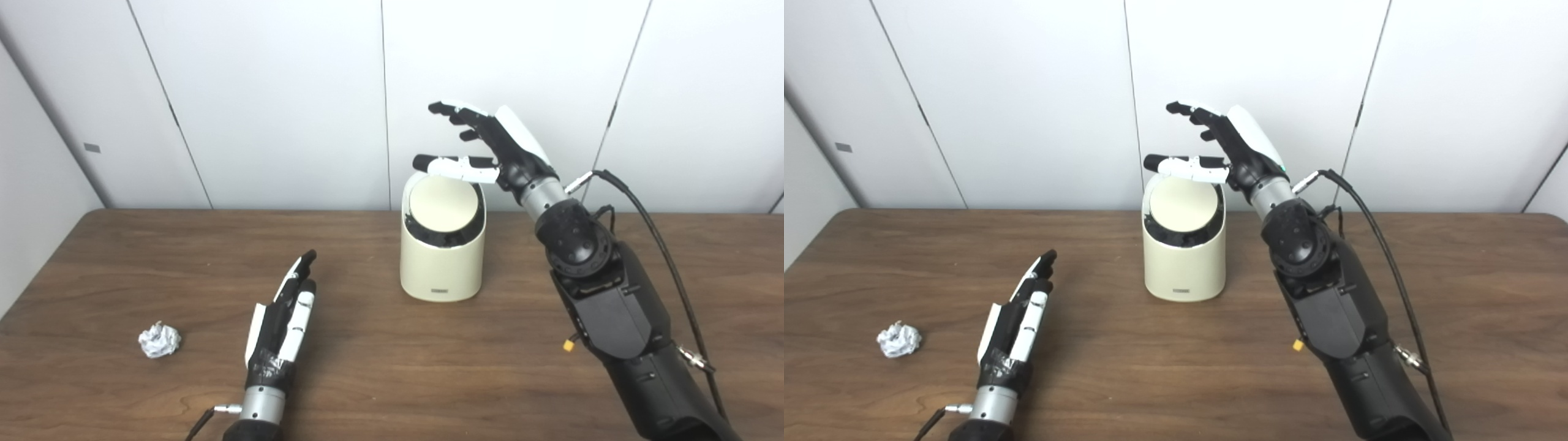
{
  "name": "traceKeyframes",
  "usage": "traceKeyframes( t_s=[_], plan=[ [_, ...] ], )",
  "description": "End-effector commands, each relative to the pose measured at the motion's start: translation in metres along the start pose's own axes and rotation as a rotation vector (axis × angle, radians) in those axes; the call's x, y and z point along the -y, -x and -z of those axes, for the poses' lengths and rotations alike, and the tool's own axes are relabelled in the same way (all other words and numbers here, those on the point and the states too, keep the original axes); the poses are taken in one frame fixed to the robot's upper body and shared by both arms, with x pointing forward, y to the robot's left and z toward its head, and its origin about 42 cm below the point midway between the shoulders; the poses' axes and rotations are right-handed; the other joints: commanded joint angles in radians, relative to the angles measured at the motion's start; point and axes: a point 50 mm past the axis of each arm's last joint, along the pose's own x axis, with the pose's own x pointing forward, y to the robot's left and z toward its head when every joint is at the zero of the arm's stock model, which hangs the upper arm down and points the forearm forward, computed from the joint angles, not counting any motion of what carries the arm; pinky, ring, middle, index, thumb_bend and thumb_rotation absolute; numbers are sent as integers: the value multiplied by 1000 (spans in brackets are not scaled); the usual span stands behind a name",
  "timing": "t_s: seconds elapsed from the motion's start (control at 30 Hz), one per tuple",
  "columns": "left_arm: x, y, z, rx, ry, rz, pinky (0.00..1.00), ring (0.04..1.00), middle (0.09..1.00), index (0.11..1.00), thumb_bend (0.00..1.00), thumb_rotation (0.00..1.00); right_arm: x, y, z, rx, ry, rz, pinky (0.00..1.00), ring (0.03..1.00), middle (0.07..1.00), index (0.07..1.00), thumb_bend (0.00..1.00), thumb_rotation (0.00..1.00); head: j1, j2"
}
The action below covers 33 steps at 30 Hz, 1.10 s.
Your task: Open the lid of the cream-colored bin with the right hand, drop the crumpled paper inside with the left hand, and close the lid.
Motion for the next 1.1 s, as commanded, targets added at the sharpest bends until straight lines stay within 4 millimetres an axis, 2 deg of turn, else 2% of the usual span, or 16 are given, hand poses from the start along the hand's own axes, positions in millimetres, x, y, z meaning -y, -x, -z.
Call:
traceKeyframes(
  t_s=[0.0, 0.17, 0.57, 0.97, 1.07],
  plan=[
    [1, 14, 15, -56, -6, -1, 1000, 1000, 977, 941, 467, 810, 21, -10, -19, 59, 5, 50, 810, 889, 888, 816, 649, 566, -2, 3],
    [0, 14, 14, -59, -8, 3, 1000, 1000, 979, 944, 460, 825, 28, -6, -7, 41, -33, 66, 799, 874, 879, 806, 607, 517, -6, 7],
    [-1, 13, 15, -49, -5, 12, 1000, 1000, 982, 946, 446, 822, 36, 1, 7, 19, -19, 61, 805, 866, 869, 817, 635, 526, -10, 15],
    [-1, 13, 14, -46, 2, 12, 1000, 1000, 983, 950, 441, 823, 14, 3, 16, -27, 62, 0, 810, 863, 864, 822, 759, 340, -11, 21],
    [0, 13, 13, -46, 0, 10, 1000, 999, 981, 946, 446, 826, 7, 2, 17, -27, 91, -18, 794, 853, 860, 822, 790, 347, -11, 24]
  ],
)
